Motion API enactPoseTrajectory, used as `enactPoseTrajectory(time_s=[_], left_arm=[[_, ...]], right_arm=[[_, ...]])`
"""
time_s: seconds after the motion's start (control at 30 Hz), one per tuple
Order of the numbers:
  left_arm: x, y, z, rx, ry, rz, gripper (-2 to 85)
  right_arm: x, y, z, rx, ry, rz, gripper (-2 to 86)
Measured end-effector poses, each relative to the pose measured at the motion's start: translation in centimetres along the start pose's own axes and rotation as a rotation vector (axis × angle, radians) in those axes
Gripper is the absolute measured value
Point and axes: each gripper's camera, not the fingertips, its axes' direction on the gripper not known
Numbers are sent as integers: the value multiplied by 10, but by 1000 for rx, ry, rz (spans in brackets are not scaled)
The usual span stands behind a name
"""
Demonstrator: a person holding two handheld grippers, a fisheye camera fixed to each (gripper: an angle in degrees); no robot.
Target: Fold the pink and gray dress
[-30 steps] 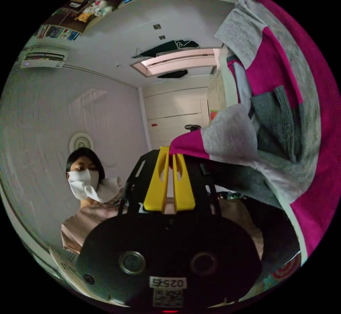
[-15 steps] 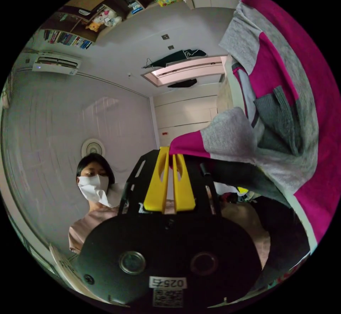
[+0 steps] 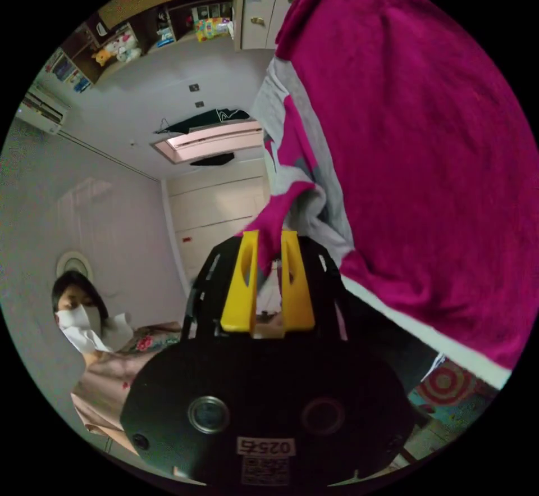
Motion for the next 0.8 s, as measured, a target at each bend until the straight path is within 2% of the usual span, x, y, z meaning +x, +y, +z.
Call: enactPoseTrajectory(time_s=[0.07,0.13,0.23,0.37,0.43,0.5,0.63,0.8], left_arm=[[16,-14,-9,74,25,61,-11],[38,-34,-13,128,52,145,-10],[57,-56,-7,113,3,188,-10],[71,-68,10,72,-11,218,-10],[76,-70,23,51,2,241,-9],[76,-69,30,40,8,237,-9],[75,-61,38,16,-3,229,-9],[77,-45,36,35,-37,214,-9]], right_arm=[[4,18,1,-27,22,-4,114],[12,43,5,-50,-93,4,133],[-11,76,8,-25,-208,-83,143],[-51,101,14,19,-247,-164,155],[-54,104,19,56,-438,-158,147],[-54,105,23,69,-541,-167,137],[-72,107,29,23,-435,-226,113],[-91,110,17,21,-498,-294,129]])
